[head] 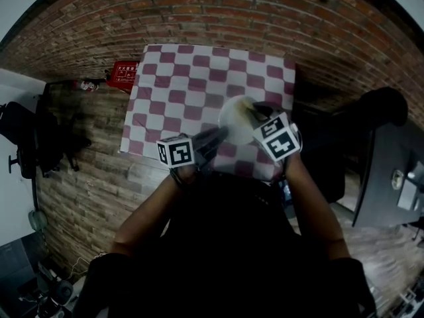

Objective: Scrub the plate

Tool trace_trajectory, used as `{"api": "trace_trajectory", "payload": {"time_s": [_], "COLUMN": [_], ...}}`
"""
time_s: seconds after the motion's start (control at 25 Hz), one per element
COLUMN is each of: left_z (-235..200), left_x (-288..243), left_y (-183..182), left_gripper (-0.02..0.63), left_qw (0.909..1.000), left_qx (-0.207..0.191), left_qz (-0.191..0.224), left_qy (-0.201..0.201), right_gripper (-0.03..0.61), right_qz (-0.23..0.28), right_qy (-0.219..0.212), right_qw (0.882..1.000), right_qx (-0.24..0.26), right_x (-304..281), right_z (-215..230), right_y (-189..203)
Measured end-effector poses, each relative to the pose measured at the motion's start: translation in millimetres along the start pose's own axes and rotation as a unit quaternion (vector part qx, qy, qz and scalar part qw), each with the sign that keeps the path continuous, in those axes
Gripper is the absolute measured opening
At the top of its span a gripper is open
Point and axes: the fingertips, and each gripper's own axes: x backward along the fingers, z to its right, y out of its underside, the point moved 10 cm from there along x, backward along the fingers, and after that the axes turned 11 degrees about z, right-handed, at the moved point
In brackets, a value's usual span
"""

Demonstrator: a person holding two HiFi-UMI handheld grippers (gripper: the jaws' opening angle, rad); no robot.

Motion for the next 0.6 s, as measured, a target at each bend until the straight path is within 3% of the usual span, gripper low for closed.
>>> {"api": "trace_trajectory", "payload": {"time_s": [0.36,0.6], "left_z": [2.1,4.8], "left_x": [-0.8,4.2], "left_y": [-26.0,-43.2], "left_gripper": [0.031,0.031], "left_qw": [0.9992,0.9969], "left_qx": [-0.038,-0.077], "left_qz": [0.004,-0.006], "left_qy": [-0.006,-0.009], "right_gripper": [0.046,0.046], "right_qz": [0.018,-0.033], "right_qy": [-0.069,-0.085], "right_qw": [0.997,0.996], "right_qx": [0.019,0.009], "right_x": [-3.4,-3.2], "right_z": [-42.4,-34.9], "right_y": [-6.6,20.9]}}
